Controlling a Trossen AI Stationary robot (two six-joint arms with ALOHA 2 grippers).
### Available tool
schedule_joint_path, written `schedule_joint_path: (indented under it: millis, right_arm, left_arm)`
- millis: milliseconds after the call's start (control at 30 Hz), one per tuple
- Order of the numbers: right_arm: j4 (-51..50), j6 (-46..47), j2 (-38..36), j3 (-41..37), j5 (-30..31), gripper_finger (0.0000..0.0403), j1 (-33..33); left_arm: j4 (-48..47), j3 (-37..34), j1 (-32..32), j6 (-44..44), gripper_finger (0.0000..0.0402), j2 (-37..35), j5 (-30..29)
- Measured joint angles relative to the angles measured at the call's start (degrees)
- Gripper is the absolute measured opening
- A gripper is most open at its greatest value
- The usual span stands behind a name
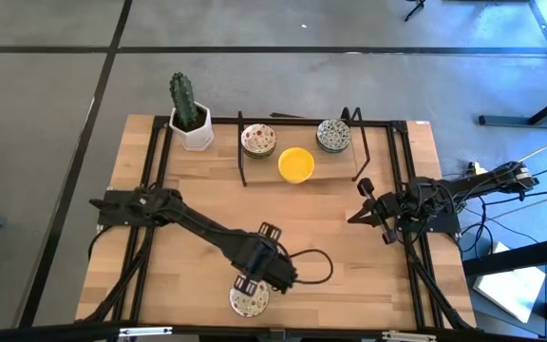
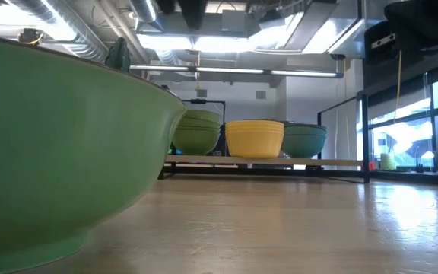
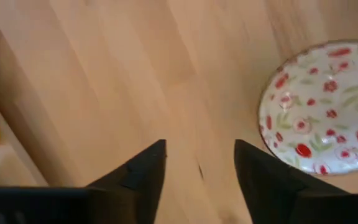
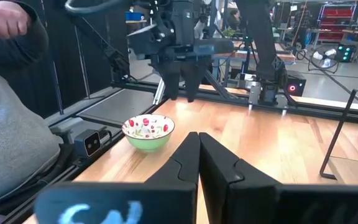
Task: Pick & Place Mini bowls
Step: Stack the green patterned bowl on the green patterned bowl on the shelf
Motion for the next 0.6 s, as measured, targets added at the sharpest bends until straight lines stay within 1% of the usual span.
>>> schedule_joint_path:
  millis: [67, 167, 267, 333, 367, 500, 600]
  right_arm:
    - [-0.05, -0.08, 0.00, 0.00, -0.03, 0.0009, 0.00]
    - [-0.29, -0.12, 0.01, 0.00, -0.02, 0.0009, 0.00]
    - [-0.63, -0.31, 0.00, 0.00, -0.02, 0.0009, 0.00]
    - [-0.75, -0.34, 0.00, 0.00, 0.02, 0.0009, 0.00]
    - [-0.79, -0.36, 0.00, 0.00, 0.02, 0.0009, 0.00]
    - [-0.79, -0.55, 0.00, 0.00, 0.08, 0.0009, 0.00]
    - [-0.79, -0.57, 0.00, 0.00, 0.10, 0.0009, 0.00]
  left_arm:
    - [-0.19, -1.08, 0.53, -0.06, 0.0200, -0.39, 0.53]
    - [0.77, -4.65, 0.96, 0.04, 0.0224, -2.37, 1.95]
    - [6.63, -10.02, 0.78, 1.68, 0.0238, -5.05, 6.36]
    - [11.71, -14.06, -0.04, 2.43, 0.0243, -6.49, 9.91]
    - [13.32, -15.94, -0.41, 2.56, 0.0244, -7.08, 10.78]
    - [13.73, -22.41, -1.01, 0.65, 0.0244, -8.76, 10.47]
    - [16.59, -27.25, -0.94, -0.14, 0.0245, -8.94, 11.59]
